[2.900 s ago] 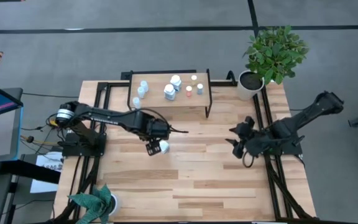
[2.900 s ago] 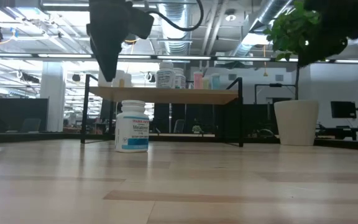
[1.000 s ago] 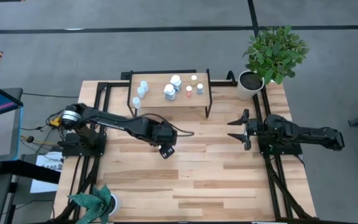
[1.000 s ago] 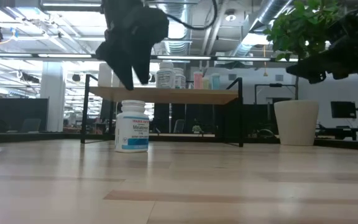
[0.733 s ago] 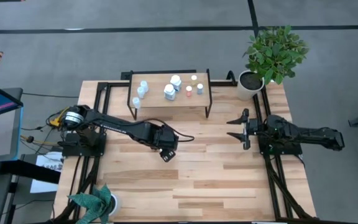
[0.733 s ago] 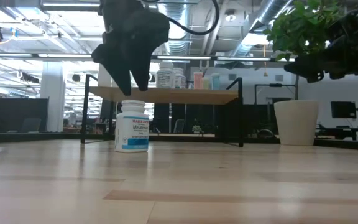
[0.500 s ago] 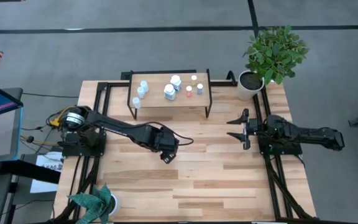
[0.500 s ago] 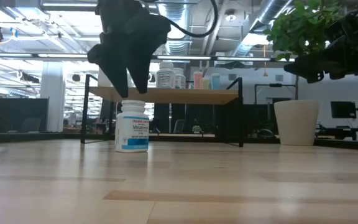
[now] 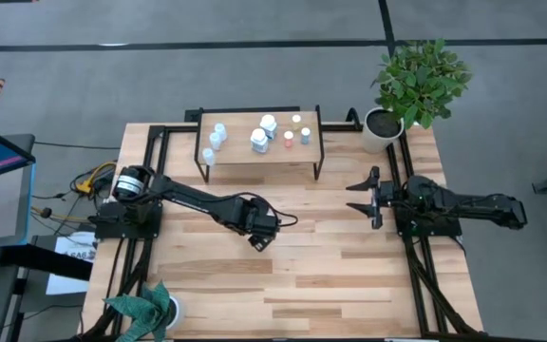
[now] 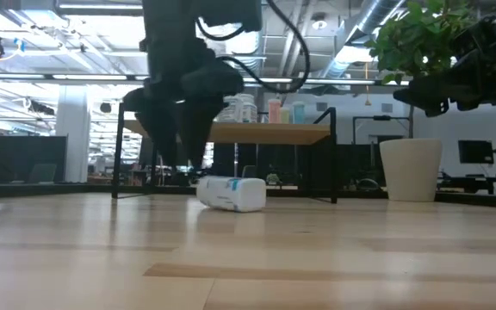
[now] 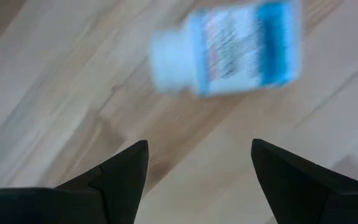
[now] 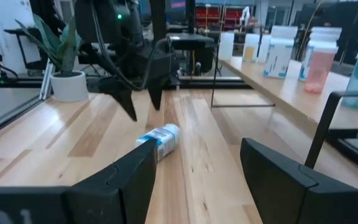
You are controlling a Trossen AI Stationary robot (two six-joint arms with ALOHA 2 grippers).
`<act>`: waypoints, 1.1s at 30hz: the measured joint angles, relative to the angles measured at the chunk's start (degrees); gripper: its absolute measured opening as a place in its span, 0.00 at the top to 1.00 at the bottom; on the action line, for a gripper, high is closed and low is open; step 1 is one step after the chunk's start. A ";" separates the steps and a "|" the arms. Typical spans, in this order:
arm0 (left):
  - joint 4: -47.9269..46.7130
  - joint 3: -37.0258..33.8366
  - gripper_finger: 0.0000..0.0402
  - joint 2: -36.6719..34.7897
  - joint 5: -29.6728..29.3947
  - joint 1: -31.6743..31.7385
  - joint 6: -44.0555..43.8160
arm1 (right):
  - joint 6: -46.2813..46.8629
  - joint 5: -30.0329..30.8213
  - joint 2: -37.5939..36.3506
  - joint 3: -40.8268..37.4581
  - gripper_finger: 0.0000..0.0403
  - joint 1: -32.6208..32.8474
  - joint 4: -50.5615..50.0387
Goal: Pick and place medicine bottles onto shelf by color
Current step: Put the white pill bottle on the shelf
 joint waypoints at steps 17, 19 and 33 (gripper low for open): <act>7.90 0.00 0.32 -0.33 -1.79 0.02 2.03 | 0.00 0.00 0.05 -0.04 0.37 0.01 0.24; 7.88 0.00 0.32 -0.33 -1.93 0.02 2.05 | 0.00 0.00 0.05 -0.06 0.37 0.00 0.31; 8.06 0.00 0.32 -0.35 -2.92 0.12 6.43 | 3.16 0.00 0.05 -0.07 0.37 0.02 0.50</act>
